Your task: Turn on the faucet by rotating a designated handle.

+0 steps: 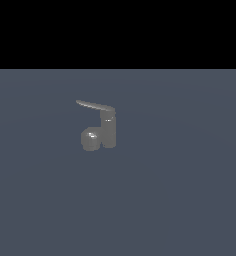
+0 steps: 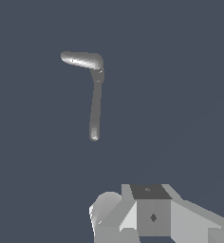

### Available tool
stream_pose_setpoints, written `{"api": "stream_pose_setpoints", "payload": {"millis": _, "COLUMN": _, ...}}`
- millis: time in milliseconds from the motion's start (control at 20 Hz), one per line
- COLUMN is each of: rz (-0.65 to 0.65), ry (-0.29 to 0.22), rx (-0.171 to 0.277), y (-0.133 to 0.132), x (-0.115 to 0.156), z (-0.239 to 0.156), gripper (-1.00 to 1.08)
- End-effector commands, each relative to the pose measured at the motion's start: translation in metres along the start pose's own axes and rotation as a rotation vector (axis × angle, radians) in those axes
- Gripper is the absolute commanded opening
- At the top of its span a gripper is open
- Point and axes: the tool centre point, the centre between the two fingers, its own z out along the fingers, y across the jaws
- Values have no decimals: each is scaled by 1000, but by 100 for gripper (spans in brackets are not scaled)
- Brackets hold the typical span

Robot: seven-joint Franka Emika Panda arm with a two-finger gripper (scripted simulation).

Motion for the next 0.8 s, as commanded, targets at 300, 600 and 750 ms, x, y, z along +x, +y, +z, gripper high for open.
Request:
{"api": "stream_pose_setpoints", "payload": {"millis": 300, "rz": 30, "ry": 1, "rx": 27, "y": 4, "x": 4, "z": 1, "gripper": -100}}
{"api": "stream_pose_setpoints", "payload": {"millis": 600, "rz": 45, "ry": 1, "rx": 42, "y": 7, "x": 6, "z": 1, "gripper": -100}}
{"api": "stream_pose_setpoints", "payload": {"millis": 750, "rz": 50, "ry": 1, "rx": 42, "y": 6, "x": 8, "z": 1, "gripper": -100}}
